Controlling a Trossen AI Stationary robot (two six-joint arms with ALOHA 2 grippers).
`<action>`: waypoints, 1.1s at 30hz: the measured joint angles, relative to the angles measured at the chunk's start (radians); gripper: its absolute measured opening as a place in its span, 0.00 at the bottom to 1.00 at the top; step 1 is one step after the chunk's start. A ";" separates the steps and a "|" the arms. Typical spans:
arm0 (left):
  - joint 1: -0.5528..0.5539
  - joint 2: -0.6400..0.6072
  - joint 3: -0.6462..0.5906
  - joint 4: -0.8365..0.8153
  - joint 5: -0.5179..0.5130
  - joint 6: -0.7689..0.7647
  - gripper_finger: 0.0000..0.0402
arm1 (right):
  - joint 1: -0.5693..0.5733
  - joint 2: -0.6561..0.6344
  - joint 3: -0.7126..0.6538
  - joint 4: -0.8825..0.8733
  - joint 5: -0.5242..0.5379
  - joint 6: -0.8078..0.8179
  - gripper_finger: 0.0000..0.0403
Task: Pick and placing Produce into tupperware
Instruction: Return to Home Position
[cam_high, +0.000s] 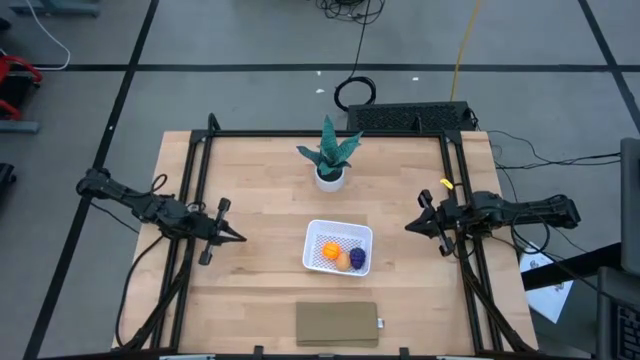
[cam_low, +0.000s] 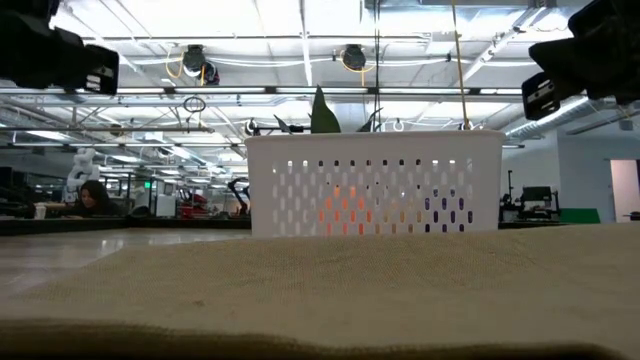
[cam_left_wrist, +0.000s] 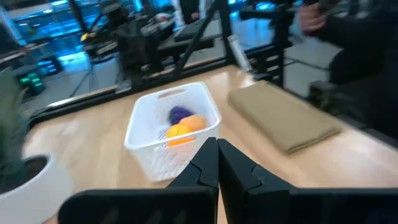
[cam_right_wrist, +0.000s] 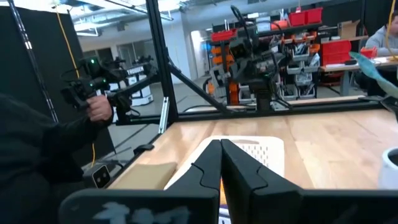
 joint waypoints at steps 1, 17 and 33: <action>0.000 -0.007 -0.010 0.002 -0.019 -0.001 0.00 | 0.000 0.000 -0.001 0.006 0.000 0.001 0.00; 0.008 -0.202 -0.061 -0.087 -0.092 -0.007 0.00 | 0.000 0.000 -0.003 0.020 0.022 0.003 0.00; 0.181 -0.201 -0.062 -0.122 0.049 -0.002 0.00 | -0.028 0.005 -0.033 0.041 0.061 0.029 0.00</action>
